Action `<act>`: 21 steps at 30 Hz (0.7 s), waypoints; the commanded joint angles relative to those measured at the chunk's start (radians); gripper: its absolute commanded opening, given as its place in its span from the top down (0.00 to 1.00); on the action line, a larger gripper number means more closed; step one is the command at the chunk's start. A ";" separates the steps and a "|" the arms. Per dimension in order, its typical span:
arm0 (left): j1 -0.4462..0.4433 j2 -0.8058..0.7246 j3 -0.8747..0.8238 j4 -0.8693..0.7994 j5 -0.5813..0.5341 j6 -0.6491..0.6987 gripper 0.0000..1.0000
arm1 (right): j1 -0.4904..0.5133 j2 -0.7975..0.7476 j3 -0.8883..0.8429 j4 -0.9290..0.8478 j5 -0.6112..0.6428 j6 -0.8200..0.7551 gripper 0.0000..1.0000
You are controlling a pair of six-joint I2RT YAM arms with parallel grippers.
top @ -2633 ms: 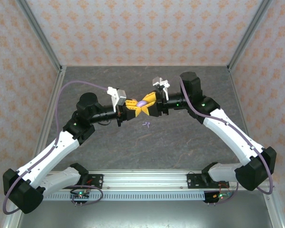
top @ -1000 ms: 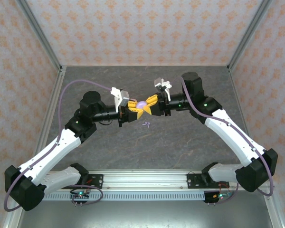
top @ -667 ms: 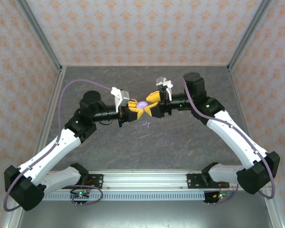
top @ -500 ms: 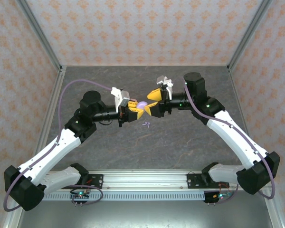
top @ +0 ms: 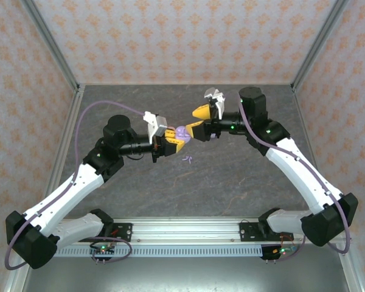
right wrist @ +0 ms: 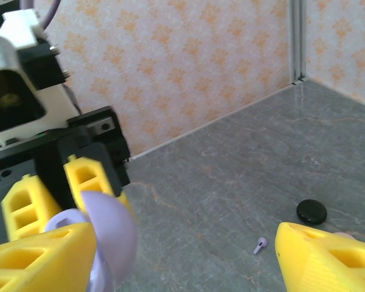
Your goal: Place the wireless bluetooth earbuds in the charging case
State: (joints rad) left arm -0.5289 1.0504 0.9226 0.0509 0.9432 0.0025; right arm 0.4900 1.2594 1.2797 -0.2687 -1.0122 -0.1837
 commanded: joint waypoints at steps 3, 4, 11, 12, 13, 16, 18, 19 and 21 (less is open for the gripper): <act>-0.008 -0.006 0.037 -0.011 0.020 0.028 0.86 | -0.006 0.008 0.041 0.023 -0.003 0.012 0.22; -0.009 -0.007 0.036 -0.015 0.013 0.031 0.86 | -0.010 0.000 0.040 0.024 -0.008 0.013 0.22; -0.009 -0.031 0.015 -0.048 -0.073 0.051 0.86 | -0.053 -0.070 0.003 0.009 0.089 0.083 0.23; -0.009 -0.037 0.011 -0.052 -0.088 0.053 0.86 | -0.059 -0.100 -0.003 0.002 0.121 0.100 0.23; -0.008 -0.045 0.007 -0.062 -0.102 0.058 0.85 | -0.064 -0.103 -0.009 -0.017 0.163 0.118 0.23; -0.009 -0.081 -0.010 -0.079 -0.145 0.069 0.85 | -0.069 -0.081 -0.027 -0.108 0.284 0.149 0.23; -0.009 -0.108 -0.028 -0.074 -0.165 0.070 0.85 | -0.069 -0.017 -0.050 -0.141 0.301 0.179 0.26; -0.008 -0.123 -0.034 -0.075 -0.173 0.070 0.85 | -0.069 0.012 -0.068 -0.138 0.286 0.202 0.29; -0.008 -0.145 -0.039 -0.082 -0.185 0.072 0.85 | -0.067 0.061 -0.117 -0.093 0.252 0.270 0.33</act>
State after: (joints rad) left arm -0.5304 0.9432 0.8982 -0.0196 0.8043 0.0540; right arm 0.4244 1.2438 1.2350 -0.3256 -0.7879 -0.0147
